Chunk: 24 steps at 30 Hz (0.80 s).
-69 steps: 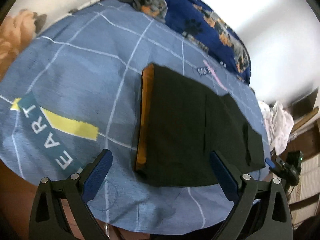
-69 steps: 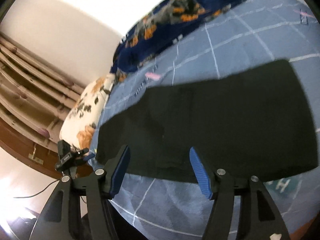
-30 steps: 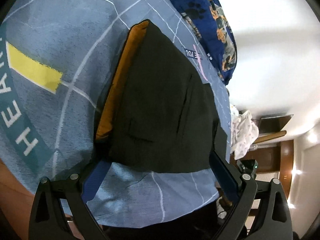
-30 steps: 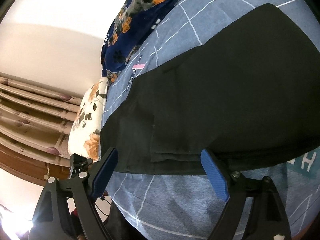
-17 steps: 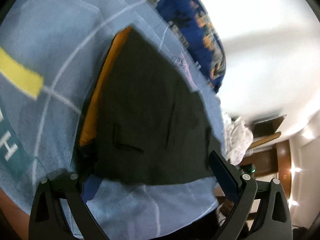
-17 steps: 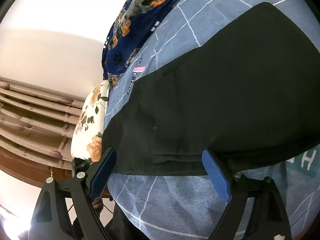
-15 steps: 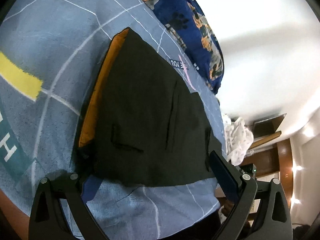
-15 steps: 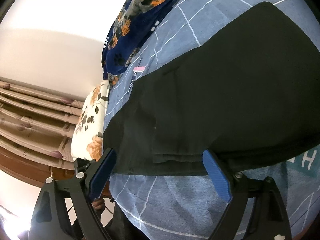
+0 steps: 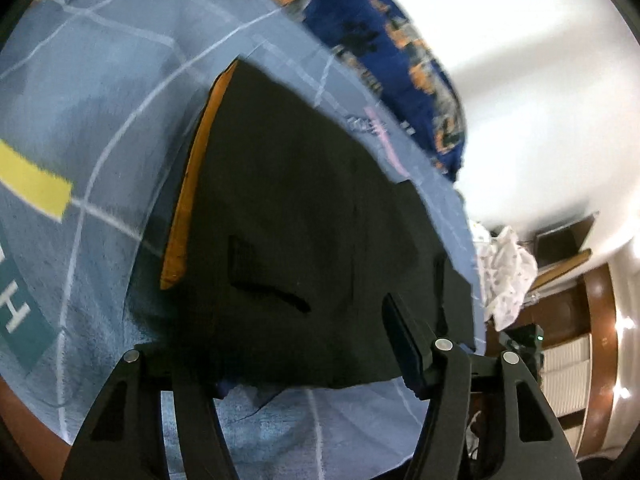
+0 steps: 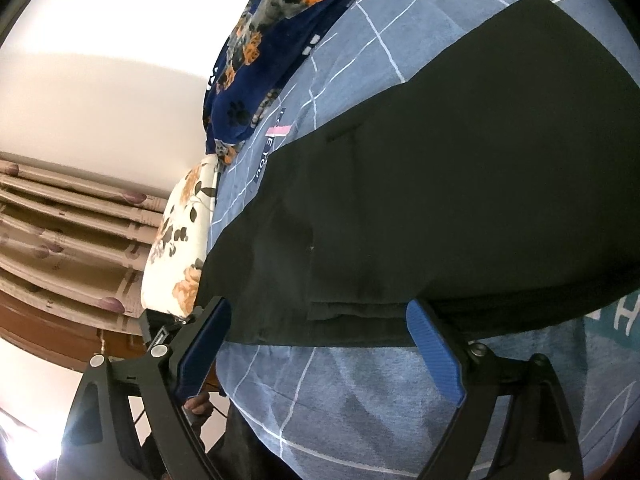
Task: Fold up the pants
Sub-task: 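Grasp the waistband edge of the black pants with the left gripper, then lift the waistband with the left gripper and fold it toward the hems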
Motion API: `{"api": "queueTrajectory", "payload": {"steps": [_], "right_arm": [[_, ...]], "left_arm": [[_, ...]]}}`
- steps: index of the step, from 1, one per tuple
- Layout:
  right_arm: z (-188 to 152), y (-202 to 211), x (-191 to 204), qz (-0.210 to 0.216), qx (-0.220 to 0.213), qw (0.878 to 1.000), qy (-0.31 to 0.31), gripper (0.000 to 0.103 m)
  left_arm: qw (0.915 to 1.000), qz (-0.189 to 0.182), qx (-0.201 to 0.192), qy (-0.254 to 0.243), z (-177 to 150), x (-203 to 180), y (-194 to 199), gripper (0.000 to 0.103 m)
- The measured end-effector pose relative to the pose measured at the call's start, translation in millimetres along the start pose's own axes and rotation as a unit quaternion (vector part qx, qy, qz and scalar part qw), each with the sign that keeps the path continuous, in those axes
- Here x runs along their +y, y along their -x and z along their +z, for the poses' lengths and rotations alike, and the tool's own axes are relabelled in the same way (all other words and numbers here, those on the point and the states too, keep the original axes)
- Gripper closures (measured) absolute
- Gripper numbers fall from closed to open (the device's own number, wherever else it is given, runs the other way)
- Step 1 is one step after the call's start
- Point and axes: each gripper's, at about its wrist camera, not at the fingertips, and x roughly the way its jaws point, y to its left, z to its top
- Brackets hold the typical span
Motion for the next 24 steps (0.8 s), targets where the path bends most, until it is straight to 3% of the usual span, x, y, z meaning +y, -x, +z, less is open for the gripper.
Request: {"api": "queueTrajectory", "payload": {"steps": [6,8,10,14,19,24], "right_arm": [[-1,0,1,0.000,0.001,1.000,0.001,0.014],[-1,0,1,0.002,0.001,1.000,-0.002,0.014],[0,0,1,0.001,0.001,1.000,0.000,0.014],[-1,0,1,0.001,0.001,1.000,-0.001,0.014],[-2,-1,1,0.003,0.000,1.000,-0.004,0.014],[-4,-2,0,0.004,-0.001,1.000,-0.007,0.014]], "left_arm": [[0.9984,-0.027,-0.012,0.048,8,9,-4,0.039],[0.9992,-0.008,-0.017,0.036,10,3,-7,0.041],[0.9989,0.040,-0.024,0.012,8,-5,-10,0.070],[0.9976,0.046,-0.024,0.046,7,2,-12,0.078],[0.9943,0.091,-0.054,-0.012,1,-22,-4,0.081],[0.9838,0.133,-0.081,-0.089,-2,-52,4,0.081]]}}
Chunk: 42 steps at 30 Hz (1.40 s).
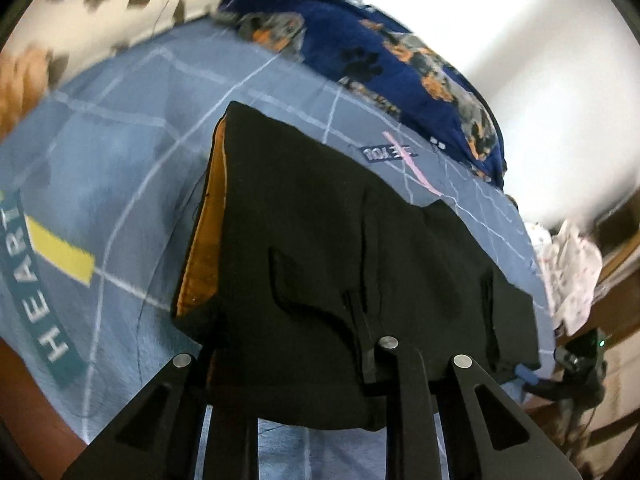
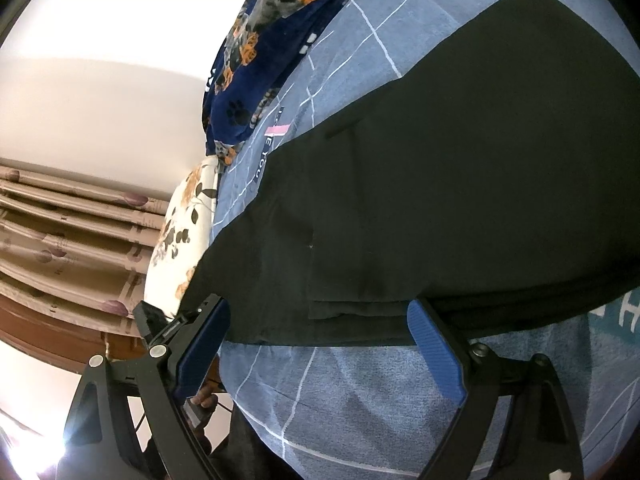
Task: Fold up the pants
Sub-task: 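Lift the waistband with the left gripper and fold it toward the hems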
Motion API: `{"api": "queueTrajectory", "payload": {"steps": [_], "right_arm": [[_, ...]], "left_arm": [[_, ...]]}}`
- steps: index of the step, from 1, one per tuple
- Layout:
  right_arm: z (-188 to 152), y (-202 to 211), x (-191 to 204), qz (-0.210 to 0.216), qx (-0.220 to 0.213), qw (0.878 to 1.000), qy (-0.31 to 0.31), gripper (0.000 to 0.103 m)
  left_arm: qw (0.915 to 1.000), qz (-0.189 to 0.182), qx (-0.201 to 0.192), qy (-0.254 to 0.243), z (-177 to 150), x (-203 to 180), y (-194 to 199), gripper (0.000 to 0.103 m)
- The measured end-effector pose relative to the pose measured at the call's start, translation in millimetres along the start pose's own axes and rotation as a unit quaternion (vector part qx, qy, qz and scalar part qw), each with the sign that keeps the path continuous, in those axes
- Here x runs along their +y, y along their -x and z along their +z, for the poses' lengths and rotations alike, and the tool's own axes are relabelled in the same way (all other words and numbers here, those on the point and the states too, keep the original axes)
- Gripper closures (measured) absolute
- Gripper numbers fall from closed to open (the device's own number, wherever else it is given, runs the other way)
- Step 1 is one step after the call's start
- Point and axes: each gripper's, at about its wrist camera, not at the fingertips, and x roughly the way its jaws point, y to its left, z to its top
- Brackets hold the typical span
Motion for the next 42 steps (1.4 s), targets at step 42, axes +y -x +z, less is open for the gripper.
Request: {"api": "queueTrajectory", "payload": {"steps": [42], "right_arm": [[5,17,-2,0.034,-0.036,0.999,-0.021,0.014]], "left_arm": [[0.9670,0.035,-0.101,-0.232,5,-165,39,0.082]]}}
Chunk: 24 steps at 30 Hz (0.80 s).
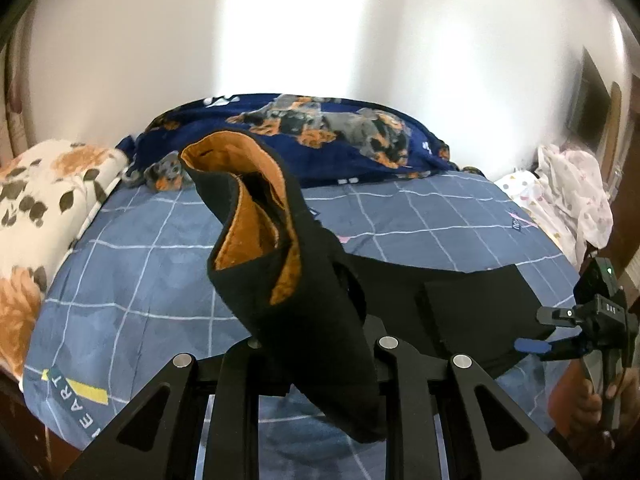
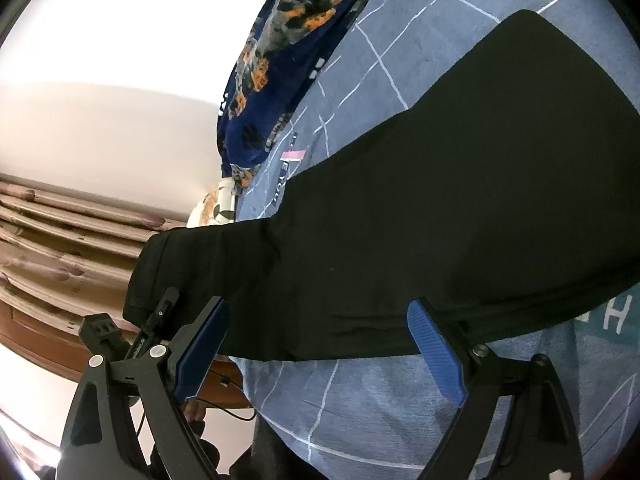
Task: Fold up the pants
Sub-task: 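Lift the waistband with the left gripper and fold it toward the hems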
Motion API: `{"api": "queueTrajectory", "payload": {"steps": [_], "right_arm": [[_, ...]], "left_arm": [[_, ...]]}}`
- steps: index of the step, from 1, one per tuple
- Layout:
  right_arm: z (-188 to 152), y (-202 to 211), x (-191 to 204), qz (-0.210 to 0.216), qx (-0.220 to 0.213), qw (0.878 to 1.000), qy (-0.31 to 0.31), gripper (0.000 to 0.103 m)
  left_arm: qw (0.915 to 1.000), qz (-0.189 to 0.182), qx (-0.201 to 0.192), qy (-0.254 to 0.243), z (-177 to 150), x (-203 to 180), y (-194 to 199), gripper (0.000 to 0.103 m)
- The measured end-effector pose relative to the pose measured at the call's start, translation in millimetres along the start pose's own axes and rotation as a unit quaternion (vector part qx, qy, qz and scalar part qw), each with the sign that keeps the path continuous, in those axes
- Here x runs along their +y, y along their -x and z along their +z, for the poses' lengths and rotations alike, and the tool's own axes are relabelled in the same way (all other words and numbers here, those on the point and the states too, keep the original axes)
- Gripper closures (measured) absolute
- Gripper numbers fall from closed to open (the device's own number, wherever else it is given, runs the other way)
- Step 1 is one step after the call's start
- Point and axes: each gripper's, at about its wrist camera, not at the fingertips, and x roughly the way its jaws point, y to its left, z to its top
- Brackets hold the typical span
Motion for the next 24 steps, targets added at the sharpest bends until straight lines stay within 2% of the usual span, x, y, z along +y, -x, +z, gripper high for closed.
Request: {"api": "queueTrajectory", "payload": {"steps": [10,18,24], "right_arm": [[4,2,1,0.026,-0.004,1.000,-0.012,0.014],[18,2,12,0.086,-0.002,0.996,-0.030,0.012],[27,-12,33,0.134,0.021,0.990,-0.026,0.011]], "left_arm": [[0.9991,-0.010,-0.007,-0.042,6,-33,-2,0.082],[0.9974,-0.027,-0.003,-0.066,8,-59,-9,0.082],[0.9958,-0.041,0.004,-0.081,10,-84,-19,0.082]]}}
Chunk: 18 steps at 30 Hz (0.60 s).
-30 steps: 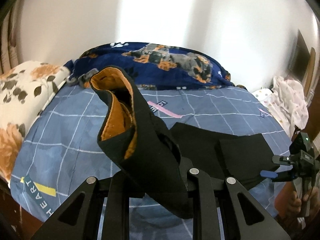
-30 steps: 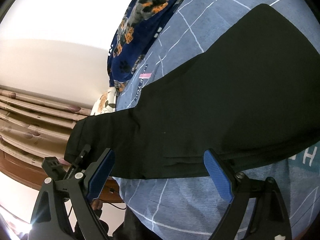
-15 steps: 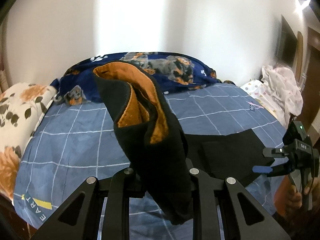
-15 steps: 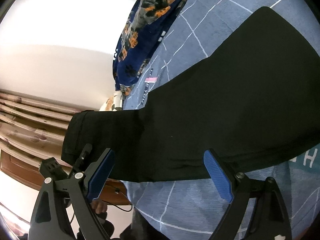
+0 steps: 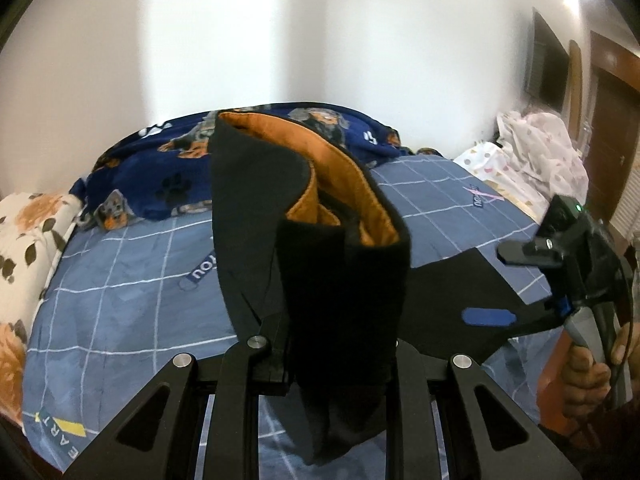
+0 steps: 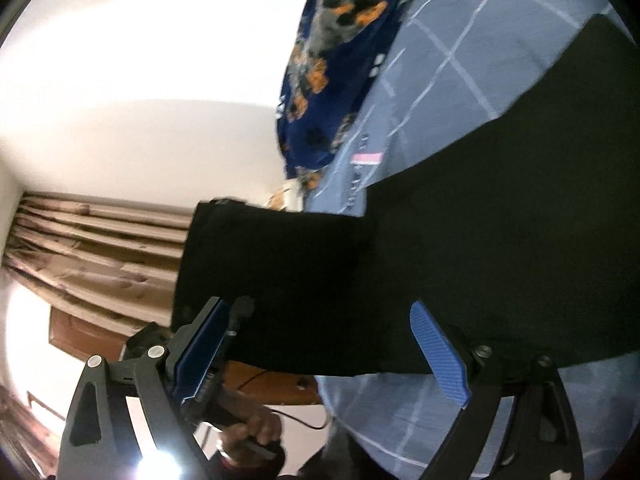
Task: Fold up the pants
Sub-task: 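Lift the waistband with the left gripper and fold it toward the hems, then lay the folded waistband onto the hems and open the left gripper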
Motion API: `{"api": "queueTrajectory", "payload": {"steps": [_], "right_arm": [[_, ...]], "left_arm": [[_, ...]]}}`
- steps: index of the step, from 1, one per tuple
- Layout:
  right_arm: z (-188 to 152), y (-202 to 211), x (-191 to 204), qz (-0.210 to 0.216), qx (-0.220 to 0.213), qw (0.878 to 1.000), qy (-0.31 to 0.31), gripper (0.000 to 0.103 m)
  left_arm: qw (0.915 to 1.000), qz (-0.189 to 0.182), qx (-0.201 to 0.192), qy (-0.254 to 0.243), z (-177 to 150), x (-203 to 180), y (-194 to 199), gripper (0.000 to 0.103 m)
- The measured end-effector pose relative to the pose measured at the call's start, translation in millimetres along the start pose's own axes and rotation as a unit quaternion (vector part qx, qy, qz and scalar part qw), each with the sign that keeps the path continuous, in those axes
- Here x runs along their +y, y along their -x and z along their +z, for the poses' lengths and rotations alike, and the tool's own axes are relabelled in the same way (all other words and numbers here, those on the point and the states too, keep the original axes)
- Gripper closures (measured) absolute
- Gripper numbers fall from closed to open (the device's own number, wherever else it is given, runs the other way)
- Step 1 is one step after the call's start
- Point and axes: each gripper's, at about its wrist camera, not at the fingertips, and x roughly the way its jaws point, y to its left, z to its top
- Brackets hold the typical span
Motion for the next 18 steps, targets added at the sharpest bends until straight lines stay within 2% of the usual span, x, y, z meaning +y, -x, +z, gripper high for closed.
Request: {"api": "queueTrajectory", "payload": {"steps": [7,18], "right_arm": [[10,-18,12,0.080,0.023,0.996,-0.033,0.001],[24,-30,24,0.093,0.051,0.994,-0.035,0.001]], "left_arm": [[0.9994,-0.013,0.009,-0.031,-1,-28,-12,0.082],[0.9939,-0.029,0.027,-0.103,-12,-80,-33,0.082]]}}
